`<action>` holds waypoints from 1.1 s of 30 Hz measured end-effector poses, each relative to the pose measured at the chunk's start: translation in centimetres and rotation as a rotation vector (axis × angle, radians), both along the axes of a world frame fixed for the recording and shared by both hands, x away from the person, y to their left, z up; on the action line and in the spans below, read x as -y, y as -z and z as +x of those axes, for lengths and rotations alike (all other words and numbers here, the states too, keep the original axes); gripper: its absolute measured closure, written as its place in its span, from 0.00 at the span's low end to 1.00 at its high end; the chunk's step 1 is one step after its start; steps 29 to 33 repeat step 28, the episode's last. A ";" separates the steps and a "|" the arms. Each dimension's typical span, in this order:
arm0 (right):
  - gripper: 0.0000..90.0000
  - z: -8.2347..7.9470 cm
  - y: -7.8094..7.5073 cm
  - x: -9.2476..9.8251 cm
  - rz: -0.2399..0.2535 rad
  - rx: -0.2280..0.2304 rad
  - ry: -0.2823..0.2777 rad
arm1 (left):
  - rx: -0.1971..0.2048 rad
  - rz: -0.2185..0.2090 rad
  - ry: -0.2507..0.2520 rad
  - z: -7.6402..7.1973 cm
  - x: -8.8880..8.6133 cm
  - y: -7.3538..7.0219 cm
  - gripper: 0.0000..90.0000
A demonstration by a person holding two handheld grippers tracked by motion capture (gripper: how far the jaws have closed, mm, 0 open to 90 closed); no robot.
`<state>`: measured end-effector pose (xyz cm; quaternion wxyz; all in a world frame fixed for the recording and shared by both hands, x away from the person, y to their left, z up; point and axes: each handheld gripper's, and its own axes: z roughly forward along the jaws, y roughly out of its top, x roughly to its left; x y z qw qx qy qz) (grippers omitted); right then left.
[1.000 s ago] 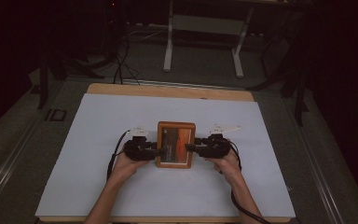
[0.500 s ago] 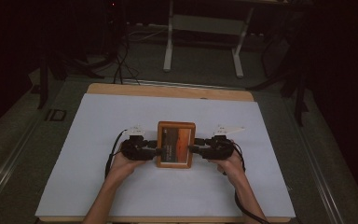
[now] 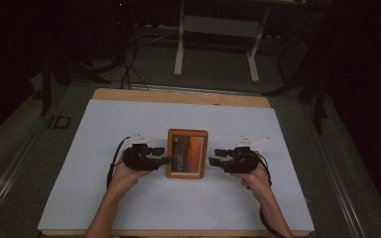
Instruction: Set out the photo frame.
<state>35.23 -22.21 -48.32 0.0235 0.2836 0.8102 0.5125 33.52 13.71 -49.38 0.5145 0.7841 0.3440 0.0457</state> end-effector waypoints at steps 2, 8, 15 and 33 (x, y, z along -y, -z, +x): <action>0.53 -0.2 0.1 0.4 -0.010 0.000 0.005 | 0.008 0.001 -0.002 -0.1 -0.1 -0.2 0.50; 0.52 -0.7 0.3 1.4 -0.024 -0.006 0.023 | 0.050 -0.002 -0.043 -0.6 -0.8 -1.0 0.49; 0.51 -1.7 1.4 3.7 -0.032 -0.029 0.093 | 0.088 -0.002 -0.099 -0.9 -1.6 -1.5 0.49; 0.51 -2.2 2.3 5.4 -0.060 -0.033 0.148 | 0.122 0.102 -0.210 -0.8 -3.2 -1.7 0.49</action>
